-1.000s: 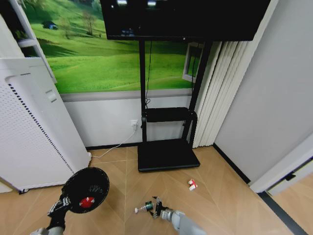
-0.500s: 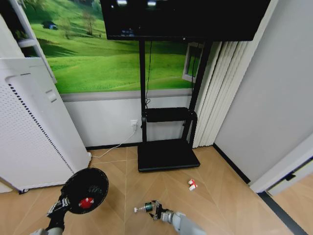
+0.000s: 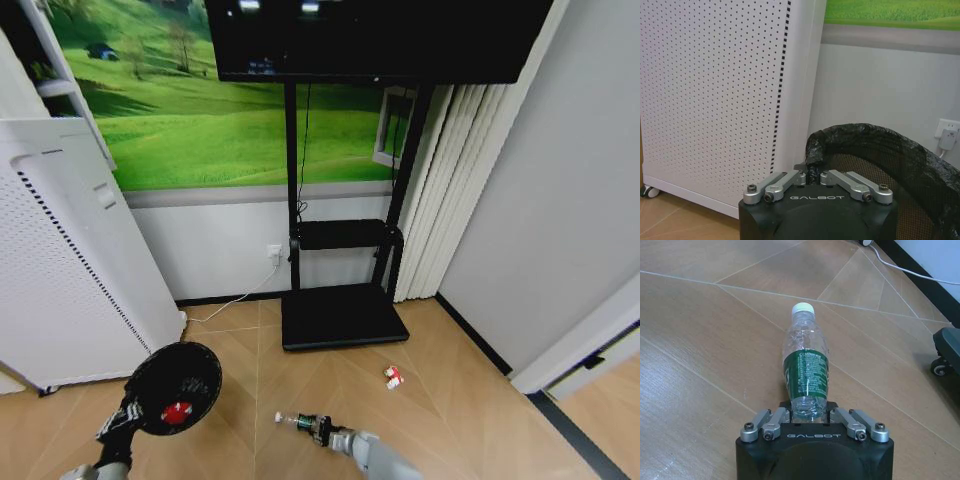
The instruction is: Pick up the trash bin and place the garbage on the floor into it.
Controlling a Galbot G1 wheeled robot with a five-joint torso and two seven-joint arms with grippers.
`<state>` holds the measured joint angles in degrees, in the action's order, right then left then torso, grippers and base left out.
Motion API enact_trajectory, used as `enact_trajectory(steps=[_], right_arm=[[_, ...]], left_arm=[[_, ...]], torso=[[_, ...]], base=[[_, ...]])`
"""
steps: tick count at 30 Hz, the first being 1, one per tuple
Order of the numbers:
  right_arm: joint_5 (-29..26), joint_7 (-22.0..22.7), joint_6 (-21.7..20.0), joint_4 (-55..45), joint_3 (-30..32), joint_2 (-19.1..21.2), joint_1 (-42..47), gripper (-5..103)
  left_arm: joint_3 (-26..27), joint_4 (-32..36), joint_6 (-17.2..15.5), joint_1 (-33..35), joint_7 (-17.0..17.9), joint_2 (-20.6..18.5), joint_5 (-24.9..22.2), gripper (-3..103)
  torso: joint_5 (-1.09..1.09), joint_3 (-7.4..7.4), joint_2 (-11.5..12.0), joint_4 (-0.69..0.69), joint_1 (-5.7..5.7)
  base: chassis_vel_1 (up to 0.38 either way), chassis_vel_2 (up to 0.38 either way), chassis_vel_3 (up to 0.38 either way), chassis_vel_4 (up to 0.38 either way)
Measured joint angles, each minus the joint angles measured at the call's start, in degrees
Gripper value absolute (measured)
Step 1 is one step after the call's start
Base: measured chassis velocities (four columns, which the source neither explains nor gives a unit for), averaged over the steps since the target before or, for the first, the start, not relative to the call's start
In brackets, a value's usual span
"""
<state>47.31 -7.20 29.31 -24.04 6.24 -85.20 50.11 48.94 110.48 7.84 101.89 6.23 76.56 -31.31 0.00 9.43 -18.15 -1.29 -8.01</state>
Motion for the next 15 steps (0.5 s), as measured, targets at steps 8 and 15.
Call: enact_trajectory(steps=[8, 15], right_arm=[[0.0, -0.6, 0.41, -0.17, 0.53, -0.03, 0.13, 28], [0.0, -0.74, 0.64, -0.24, 0.61, 0.26, 0.18, 28]], left_arm=[[0.01, -0.28, 0.16, 0.18, -0.22, 0.01, 0.21, 7], [0.11, -0.21, 0.21, 0.26, -0.26, -0.1, 0.27, 7]], torso=[[-0.01, 0.0, 0.0, 0.0, 0.0], [0.0, 0.0, 0.0, 0.0, 0.0]], base=[[0.0, 0.0, 0.0, 0.0], [0.0, 0.0, 0.0, 0.0]])
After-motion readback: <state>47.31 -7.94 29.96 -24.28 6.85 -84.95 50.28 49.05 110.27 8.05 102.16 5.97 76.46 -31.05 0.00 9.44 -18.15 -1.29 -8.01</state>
